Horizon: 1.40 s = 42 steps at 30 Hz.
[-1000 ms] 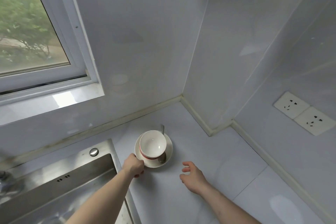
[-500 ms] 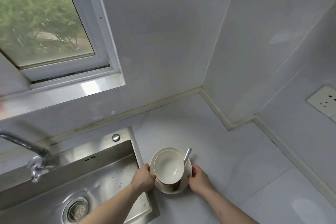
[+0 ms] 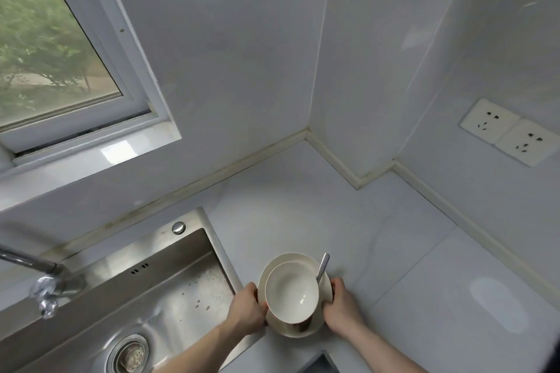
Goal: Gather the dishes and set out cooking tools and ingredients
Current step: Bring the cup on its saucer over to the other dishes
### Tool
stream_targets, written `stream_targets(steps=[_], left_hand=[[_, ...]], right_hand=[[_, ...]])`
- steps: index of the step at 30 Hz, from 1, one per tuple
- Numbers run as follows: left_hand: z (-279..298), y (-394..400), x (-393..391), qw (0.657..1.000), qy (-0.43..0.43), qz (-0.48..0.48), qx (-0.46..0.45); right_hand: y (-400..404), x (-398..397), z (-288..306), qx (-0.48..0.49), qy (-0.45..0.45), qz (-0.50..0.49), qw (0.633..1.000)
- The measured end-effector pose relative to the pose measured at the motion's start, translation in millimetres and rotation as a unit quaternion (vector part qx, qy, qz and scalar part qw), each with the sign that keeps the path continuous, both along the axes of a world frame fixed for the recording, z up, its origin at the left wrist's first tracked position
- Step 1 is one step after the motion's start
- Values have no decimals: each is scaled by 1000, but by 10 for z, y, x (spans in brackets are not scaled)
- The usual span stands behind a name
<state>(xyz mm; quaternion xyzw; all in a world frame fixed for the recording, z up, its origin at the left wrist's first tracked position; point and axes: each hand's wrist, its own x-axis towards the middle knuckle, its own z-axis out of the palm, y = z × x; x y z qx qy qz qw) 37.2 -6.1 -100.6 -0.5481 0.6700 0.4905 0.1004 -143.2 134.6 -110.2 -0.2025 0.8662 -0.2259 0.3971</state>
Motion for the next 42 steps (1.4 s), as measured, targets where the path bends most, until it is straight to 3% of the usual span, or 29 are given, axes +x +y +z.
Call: stream_targets(steps=[8,19,23,28,34,42], left_hand=[[299,421,-47,999,36,-38,10],[588,1023,310,985,51,-161,-40],[707,1404,592,968,45,-227,-97],[738,1867,911,951,44,-289,-99],[886,2512,1217,943,66,-323,-50],[1142,3629,1153,897,89,-432,-39]], right_hand=[[617,154,225,-41,-8,-89,995],[1636,835,598,-108,-5,-200,974],[2130,1275,694,-122,-18,-244,962],[2734,1771,747,-107,-13,-293,950],[3401,2370,932,-128,-20,-354,926],[4605,2823,1067,-137,-2,-458,879]])
